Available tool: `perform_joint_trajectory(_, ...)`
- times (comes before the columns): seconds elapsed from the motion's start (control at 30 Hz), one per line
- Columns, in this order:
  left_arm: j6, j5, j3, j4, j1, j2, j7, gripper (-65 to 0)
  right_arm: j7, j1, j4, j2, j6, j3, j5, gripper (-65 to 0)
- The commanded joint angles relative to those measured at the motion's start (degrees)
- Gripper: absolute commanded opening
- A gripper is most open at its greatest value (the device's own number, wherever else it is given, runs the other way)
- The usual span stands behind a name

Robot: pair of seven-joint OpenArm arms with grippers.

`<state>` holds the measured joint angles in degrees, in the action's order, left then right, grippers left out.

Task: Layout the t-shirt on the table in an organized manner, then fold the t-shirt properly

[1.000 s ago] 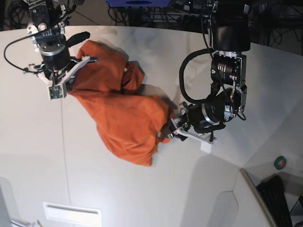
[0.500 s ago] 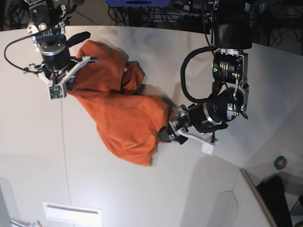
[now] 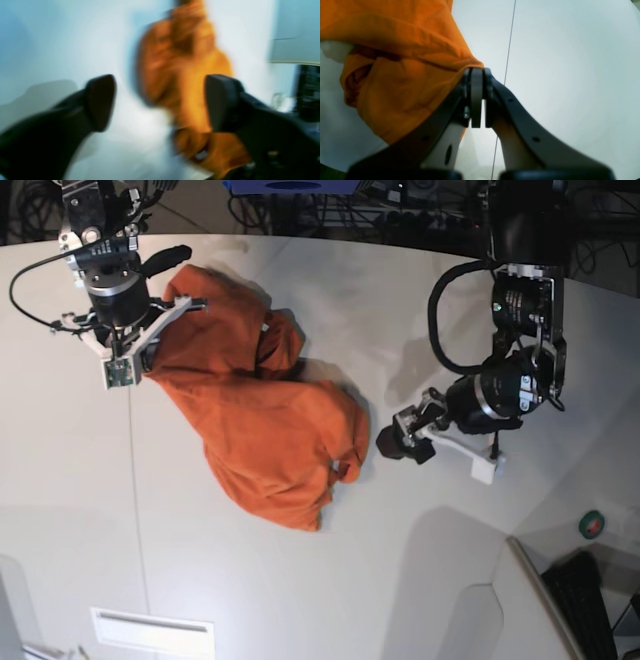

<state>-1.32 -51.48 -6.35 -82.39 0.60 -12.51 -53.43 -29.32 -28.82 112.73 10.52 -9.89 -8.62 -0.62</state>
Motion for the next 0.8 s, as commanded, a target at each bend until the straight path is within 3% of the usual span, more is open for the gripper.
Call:
perform_joint_trajectory(0.0,0.58,-1.22,-0.20,-1.35,0.23,-0.89,0.64,-3.0,1.50,0.03,0.81,0.25,-0.18,0.05,0.58,-65.0)
perform_joint_trajectory(0.17,0.58,-1.13,-0.29,-6.45,-4.78,-3.27,0.73,-1.0,1.50,0.29,0.81,0.16,-0.18,0.05,0.49,-65.0)
perform_joint_trajectory(0.3,0.58,-1.13,-7.06,-13.65,-10.58,-3.27,0.81,-1.0,1.50,0.38,0.81,0.07,-0.18,0.05,0.49,-65.0)
perform_joint_trajectory(0.4,0.58,-1.13,-14.44,-17.87,-13.74,-1.16,0.73,-1.2,1.50,0.55,0.81,0.07,-0.18,-0.12,0.23,-65.0)
perform_joint_trajectory(0.5,0.58,-1.31,-19.80,-20.16,-16.12,0.60,0.29,-1.2,1.41,1.35,0.81,0.68,-0.18,-0.12,-4.70,-65.0)
perform_joint_trajectory(0.67,0.58,-1.40,-23.50,-21.83,-20.95,3.06,0.37,-1.2,1.41,1.79,0.81,2.79,-0.18,-0.12,-13.49,-65.0)
perform_joint_trajectory(0.77,0.58,-1.40,-24.90,-23.68,-23.50,4.21,0.46,-1.2,1.41,1.61,0.81,2.79,-0.18,-0.12,-14.37,-65.0)
